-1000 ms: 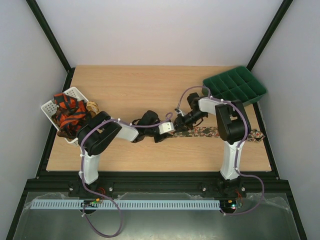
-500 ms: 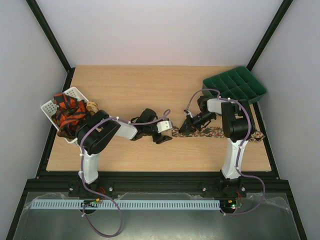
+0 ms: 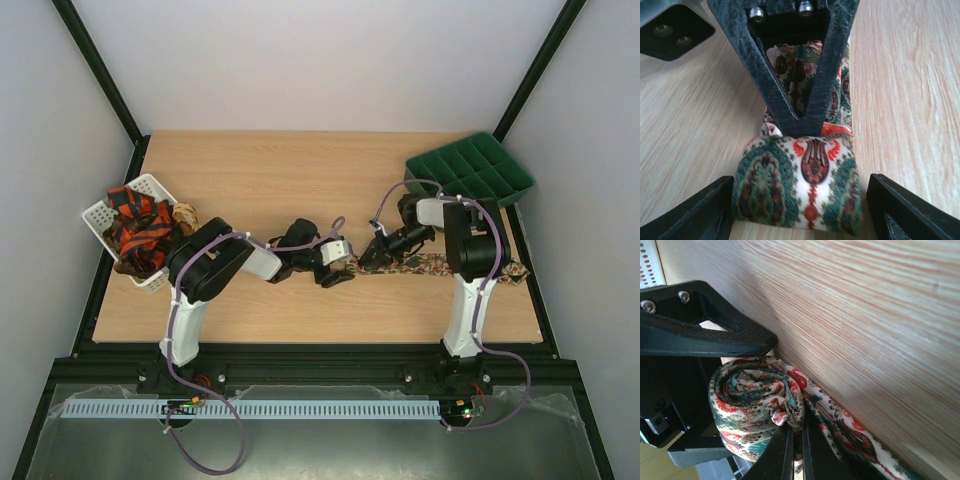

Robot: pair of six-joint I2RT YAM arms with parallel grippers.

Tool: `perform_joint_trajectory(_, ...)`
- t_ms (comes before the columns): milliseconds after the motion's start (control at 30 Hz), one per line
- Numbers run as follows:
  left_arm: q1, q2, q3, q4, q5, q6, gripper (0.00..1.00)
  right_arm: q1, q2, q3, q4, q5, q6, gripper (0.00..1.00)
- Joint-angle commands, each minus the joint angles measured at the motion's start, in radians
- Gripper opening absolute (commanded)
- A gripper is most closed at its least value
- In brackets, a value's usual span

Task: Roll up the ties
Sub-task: Roll the tie at the center of the board.

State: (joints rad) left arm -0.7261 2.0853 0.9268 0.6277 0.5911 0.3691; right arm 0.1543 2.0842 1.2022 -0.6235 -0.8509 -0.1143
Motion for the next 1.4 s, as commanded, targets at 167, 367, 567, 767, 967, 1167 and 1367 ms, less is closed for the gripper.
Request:
perform_joint_trajectory(167, 0.021, 0.022, -0.025, -0.011, 0.061, 0.056, 0.66, 0.082, 0.140, 0.034, -0.031, 0.159, -0.106, 0.01)
perform_joint_trajectory(367, 0.010, -0.041, -0.094, -0.062, 0.017, 0.076, 0.39, 0.109, 0.140, 0.084, -0.054, 0.133, -0.097, 0.08)
perform_joint_trajectory(567, 0.000, -0.075, -0.122, -0.149, -0.092, 0.061, 0.38, 0.090, 0.009, 0.080, -0.109, 0.102, -0.053, 0.33)
perform_joint_trajectory(767, -0.012, -0.069, -0.097, -0.203, -0.136, 0.053, 0.43, 0.111, -0.090, 0.052, -0.132, -0.039, 0.021, 0.44)
perform_joint_trajectory(967, -0.015, -0.064, -0.089, -0.218, -0.136, 0.057, 0.43, 0.154, -0.054, 0.020, -0.059, -0.027, 0.078, 0.44)
perform_joint_trajectory(1167, -0.015, -0.065, -0.088, -0.237, -0.138, 0.068, 0.43, 0.160, 0.002, 0.032, 0.005, 0.052, 0.100, 0.33)
perform_joint_trajectory(1367, -0.015, -0.065, -0.077, -0.259, -0.133, 0.077, 0.46, 0.134, 0.013, 0.006, -0.022, 0.094, 0.062, 0.02)
